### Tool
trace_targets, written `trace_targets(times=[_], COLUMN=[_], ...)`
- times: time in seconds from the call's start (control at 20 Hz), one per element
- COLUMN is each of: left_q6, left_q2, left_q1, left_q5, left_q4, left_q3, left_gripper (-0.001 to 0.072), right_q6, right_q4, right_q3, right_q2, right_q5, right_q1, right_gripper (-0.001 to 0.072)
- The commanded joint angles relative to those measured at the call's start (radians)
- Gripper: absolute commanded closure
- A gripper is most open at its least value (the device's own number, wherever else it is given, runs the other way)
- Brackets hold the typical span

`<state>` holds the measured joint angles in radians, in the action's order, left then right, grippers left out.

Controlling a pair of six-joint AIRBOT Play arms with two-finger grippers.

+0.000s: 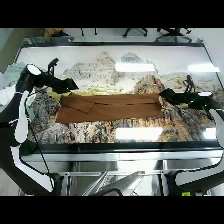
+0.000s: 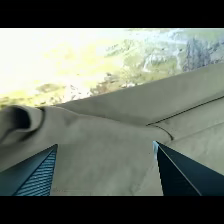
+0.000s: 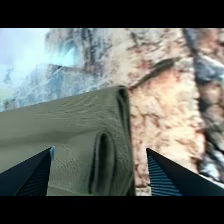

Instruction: Fold the shirts.

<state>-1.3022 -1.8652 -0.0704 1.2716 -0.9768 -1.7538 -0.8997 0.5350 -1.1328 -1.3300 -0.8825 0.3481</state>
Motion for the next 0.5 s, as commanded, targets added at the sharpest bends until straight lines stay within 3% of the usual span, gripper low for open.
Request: trace_targets(times=[0.0, 0.35, 0.4, 0.45], left_q6=[-0.062, -0.079, -0.085, -0.094], left_q2=[-0.019, -0.019, -0.019, -0.019], left_q1=[-0.035, 0.003, 0.018, 0.034], left_q5=[0.121, 0.188, 0.188, 0.188], left_q4=[0.005, 0.009, 0.010, 0.011], left_q3=[-0.118, -0.160, -0.160, -0.160], left_gripper=[0.0038, 0.0038, 0.0038, 0.0038], right_q6=[-0.032, -0.043, -0.043, -0.042], right_q4=[0.036, 0.022, 0.018, 0.019], right_q3=[-0.016, -0.016, -0.017, -0.017], right_q2=[-0.021, -0.125, -0.133, -0.137], right_q5=[-0.050, -0.077, -0.089, -0.102], right_q1=[0.034, -0.043, -0.055, -0.067], right_gripper=[0.0064, 0.0075, 0.0191, 0.0353])
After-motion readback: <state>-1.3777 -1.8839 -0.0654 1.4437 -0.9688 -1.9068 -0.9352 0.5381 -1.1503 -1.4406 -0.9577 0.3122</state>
